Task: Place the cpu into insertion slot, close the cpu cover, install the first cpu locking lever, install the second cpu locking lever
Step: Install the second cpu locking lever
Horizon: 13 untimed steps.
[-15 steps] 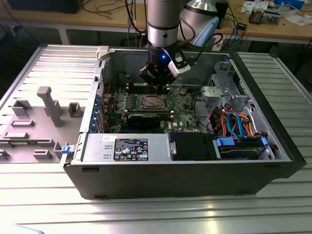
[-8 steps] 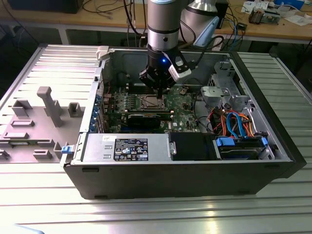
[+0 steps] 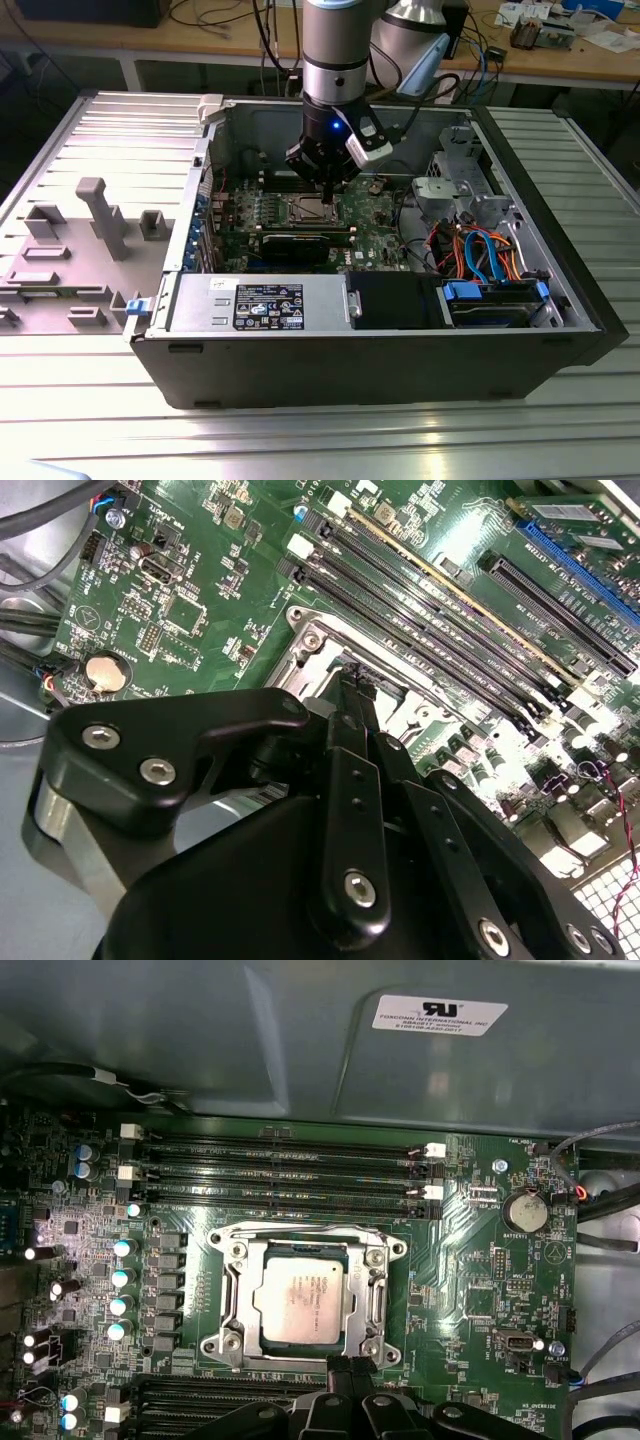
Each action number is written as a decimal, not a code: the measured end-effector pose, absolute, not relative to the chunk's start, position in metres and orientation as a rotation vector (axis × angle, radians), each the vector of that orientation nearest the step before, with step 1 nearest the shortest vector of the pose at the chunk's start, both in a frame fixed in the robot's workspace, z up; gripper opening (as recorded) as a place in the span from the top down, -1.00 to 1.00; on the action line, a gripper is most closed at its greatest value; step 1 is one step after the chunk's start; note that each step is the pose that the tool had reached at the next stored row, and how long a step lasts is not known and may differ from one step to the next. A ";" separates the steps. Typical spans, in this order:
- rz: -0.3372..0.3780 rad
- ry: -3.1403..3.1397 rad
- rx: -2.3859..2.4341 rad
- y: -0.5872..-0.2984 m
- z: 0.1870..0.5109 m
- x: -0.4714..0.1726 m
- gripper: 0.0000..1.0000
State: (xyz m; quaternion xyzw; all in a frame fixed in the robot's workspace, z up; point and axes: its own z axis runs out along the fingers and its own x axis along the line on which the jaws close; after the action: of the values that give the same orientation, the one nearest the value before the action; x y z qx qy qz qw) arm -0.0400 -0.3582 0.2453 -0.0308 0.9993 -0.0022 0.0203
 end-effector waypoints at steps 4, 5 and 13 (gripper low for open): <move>-0.007 3.099 -0.096 -0.358 0.245 -0.040 0.79; -0.007 3.099 -0.096 -0.358 0.245 -0.040 0.79; -0.007 3.099 -0.096 -0.359 0.245 -0.040 0.79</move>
State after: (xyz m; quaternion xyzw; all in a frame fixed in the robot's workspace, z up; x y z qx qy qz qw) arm -0.0400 -0.3585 0.2453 -0.0308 0.9993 -0.0022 0.0203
